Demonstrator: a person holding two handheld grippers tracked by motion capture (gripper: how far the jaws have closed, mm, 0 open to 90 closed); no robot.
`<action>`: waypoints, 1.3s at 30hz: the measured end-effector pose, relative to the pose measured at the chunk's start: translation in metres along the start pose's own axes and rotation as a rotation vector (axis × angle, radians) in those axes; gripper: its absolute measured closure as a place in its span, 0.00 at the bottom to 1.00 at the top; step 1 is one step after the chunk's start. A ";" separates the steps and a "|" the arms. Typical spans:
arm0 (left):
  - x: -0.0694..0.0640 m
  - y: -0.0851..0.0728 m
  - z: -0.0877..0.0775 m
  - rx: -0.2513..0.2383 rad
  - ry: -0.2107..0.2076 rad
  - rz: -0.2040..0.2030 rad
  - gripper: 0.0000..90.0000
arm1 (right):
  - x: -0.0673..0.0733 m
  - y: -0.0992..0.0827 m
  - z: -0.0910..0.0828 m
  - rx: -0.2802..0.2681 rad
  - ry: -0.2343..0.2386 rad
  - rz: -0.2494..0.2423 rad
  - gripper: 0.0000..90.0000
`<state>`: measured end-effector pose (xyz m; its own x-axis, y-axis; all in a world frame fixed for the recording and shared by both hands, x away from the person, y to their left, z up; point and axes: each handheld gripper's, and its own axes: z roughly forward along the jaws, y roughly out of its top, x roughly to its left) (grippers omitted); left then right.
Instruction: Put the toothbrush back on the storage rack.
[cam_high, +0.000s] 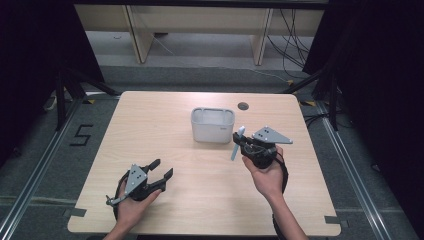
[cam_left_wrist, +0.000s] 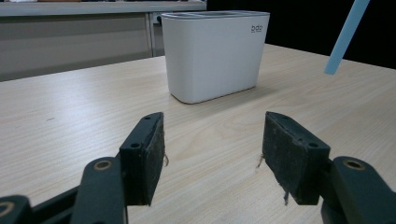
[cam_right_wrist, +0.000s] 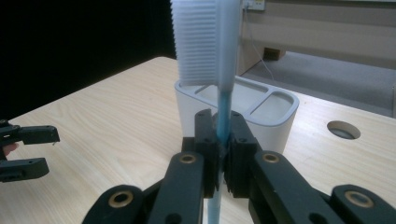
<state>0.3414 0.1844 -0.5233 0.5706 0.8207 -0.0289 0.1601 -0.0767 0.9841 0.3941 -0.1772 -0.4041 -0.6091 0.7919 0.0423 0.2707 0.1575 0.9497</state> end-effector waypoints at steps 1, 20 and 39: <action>0.000 0.000 0.000 0.000 0.001 -0.001 0.43 | -0.001 0.001 0.000 -0.008 -0.002 -0.009 0.95; 0.001 0.000 0.000 0.005 0.001 -0.011 0.43 | -0.008 0.019 -0.003 -0.043 -0.032 -0.016 0.95; 0.001 -0.001 0.001 -0.019 -0.010 -0.013 0.43 | -0.009 0.041 0.006 -0.085 -0.046 -0.017 0.95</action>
<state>0.3431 0.1851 -0.5243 0.5769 0.8156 -0.0435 0.1521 -0.0549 0.9868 0.4152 -0.1745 -0.3678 -0.5773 0.8164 0.0136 0.1957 0.1221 0.9730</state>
